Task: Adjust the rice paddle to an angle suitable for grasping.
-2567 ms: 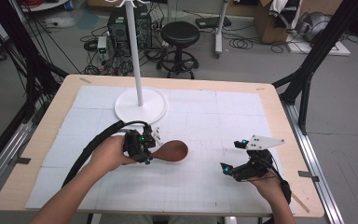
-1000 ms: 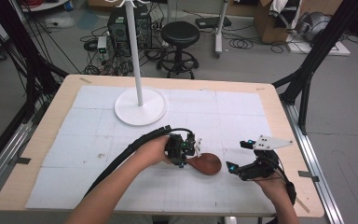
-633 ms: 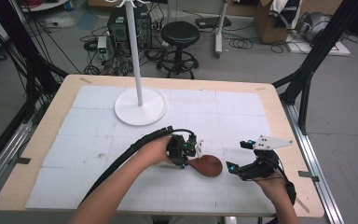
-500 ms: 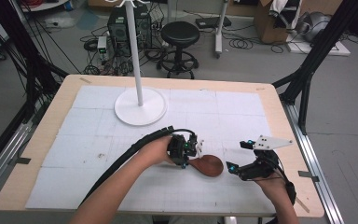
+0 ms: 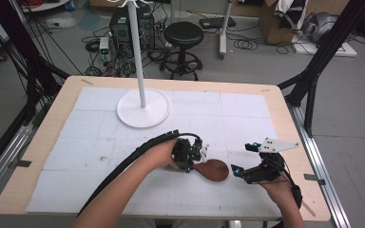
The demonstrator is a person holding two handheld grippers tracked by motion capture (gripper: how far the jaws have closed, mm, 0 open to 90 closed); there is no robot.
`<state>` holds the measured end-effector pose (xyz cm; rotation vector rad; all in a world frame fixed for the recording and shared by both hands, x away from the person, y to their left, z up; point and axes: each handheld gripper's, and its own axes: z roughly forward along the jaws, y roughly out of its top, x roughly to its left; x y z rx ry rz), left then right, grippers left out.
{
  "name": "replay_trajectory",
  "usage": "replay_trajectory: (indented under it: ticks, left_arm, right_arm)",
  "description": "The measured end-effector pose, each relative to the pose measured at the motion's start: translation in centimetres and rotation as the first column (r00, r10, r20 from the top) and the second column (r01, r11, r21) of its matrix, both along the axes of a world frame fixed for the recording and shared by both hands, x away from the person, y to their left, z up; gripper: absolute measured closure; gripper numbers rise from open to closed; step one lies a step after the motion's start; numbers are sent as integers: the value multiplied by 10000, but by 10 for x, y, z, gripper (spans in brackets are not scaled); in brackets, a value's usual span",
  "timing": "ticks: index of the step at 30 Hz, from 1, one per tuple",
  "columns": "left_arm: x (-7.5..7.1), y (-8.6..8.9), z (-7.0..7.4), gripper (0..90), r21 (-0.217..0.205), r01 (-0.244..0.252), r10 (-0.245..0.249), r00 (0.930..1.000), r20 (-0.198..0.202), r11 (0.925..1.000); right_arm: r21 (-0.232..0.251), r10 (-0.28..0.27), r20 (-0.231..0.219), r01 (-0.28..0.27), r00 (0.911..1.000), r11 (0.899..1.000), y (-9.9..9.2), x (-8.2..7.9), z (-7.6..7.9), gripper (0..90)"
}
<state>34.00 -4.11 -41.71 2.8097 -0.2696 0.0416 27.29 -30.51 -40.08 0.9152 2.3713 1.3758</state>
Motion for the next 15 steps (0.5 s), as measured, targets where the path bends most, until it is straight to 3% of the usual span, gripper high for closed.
replay_trajectory:
  ticks: [10,15]
  left_arm:
    - [2,0,0,762,-66,-163,162,9998,-75,9998]
    - [4,3,4,713,-232,-389,388,9992,-68,9990]
  right_arm:
    - [-17,-37,-41,36,10000,10000,0,0,0,9]
    - [-22,-45,-27,45,10000,10000,-1,0,0,9]
